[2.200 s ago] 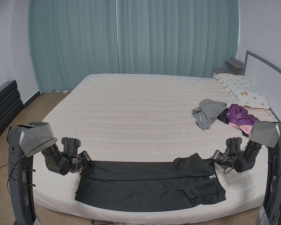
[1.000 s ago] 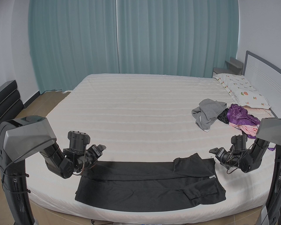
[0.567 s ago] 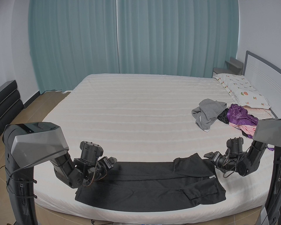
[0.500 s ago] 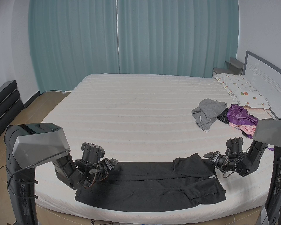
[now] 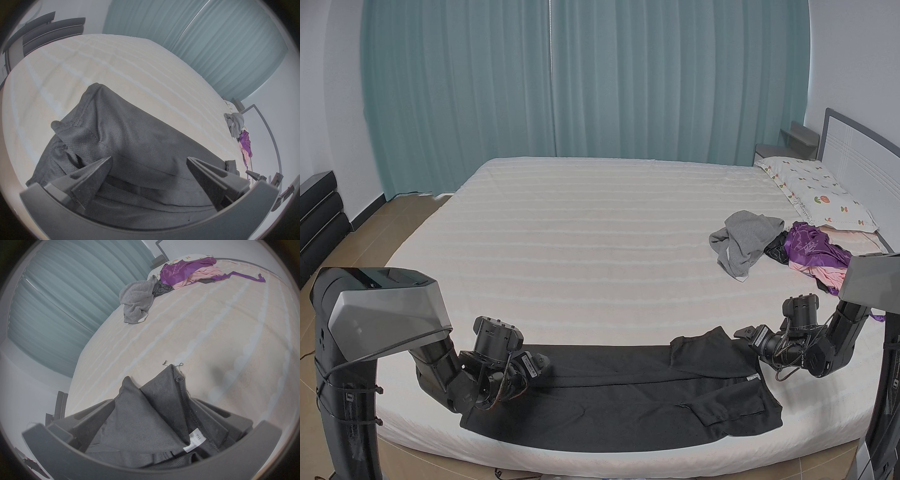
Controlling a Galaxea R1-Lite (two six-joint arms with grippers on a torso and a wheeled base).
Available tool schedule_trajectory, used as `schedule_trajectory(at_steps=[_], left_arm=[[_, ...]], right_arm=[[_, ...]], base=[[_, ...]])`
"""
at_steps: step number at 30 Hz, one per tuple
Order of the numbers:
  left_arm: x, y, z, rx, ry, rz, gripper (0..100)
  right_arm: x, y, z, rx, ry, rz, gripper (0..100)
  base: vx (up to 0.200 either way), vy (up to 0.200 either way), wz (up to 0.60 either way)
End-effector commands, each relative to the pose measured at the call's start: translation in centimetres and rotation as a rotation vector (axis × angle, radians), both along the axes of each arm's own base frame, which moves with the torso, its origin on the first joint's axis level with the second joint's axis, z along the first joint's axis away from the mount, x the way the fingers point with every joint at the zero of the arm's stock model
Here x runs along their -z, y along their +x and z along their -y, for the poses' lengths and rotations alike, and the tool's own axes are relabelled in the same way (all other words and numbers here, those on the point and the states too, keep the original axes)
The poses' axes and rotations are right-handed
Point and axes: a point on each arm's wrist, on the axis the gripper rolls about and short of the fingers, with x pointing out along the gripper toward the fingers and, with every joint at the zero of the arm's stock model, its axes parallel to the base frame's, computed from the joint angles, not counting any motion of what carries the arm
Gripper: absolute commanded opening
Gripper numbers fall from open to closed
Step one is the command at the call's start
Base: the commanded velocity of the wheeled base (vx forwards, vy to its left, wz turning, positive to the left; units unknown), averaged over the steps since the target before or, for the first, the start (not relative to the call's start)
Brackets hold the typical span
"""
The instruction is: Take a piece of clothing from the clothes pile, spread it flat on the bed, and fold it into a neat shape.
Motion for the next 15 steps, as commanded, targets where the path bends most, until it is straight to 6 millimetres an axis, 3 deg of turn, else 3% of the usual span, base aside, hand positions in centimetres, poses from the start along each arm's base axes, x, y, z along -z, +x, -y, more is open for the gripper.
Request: schedule_trajectory(at_steps=[1, 7, 15], left_arm=[[-0.9, -0.4, -0.4, 0.001, 0.001, 0.015, 100], [-1.8, -1.0, -0.4, 0.009, -0.001, 0.025, 100], [-3.1, -0.3, -1.2, -0.022, -0.020, 0.072, 100]], right_arm=[[0.1, 0.0, 0.0, -0.003, -0.001, -0.004, 100], [0.1, 0.0, -0.1, -0.004, -0.002, -0.004, 100], [-0.4, -0.9, -1.2, -0.038, -0.007, -0.001, 100]], base=[[0.000, 0.000, 0.00], [0.000, 0.000, 0.00], [0.000, 0.000, 0.00]])
